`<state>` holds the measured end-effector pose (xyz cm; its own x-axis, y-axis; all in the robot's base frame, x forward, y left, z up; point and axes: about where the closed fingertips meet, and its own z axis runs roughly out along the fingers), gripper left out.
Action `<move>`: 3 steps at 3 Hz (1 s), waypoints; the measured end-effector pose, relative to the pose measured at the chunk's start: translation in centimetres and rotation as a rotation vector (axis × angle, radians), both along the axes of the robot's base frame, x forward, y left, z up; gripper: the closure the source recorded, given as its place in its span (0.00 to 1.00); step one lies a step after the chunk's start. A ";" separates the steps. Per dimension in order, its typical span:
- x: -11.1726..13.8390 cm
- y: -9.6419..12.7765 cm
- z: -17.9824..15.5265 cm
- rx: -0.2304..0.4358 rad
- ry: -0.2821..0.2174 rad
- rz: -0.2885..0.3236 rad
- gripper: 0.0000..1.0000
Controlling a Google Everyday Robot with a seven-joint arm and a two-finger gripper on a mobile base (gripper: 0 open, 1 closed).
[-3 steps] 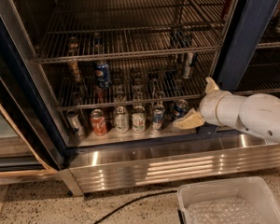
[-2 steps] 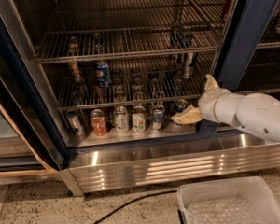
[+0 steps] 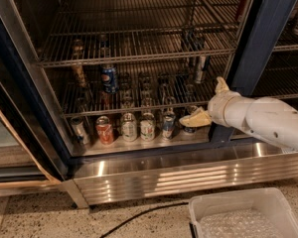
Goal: Pick redbull can from middle shelf of fridge
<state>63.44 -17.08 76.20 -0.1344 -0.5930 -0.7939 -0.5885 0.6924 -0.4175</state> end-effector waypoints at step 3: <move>4.1 1.9 -1.8 0.153 -0.025 -0.132 0.04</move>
Offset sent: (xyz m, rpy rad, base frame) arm 0.0485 0.0238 -0.0218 0.1867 -0.0309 -0.1432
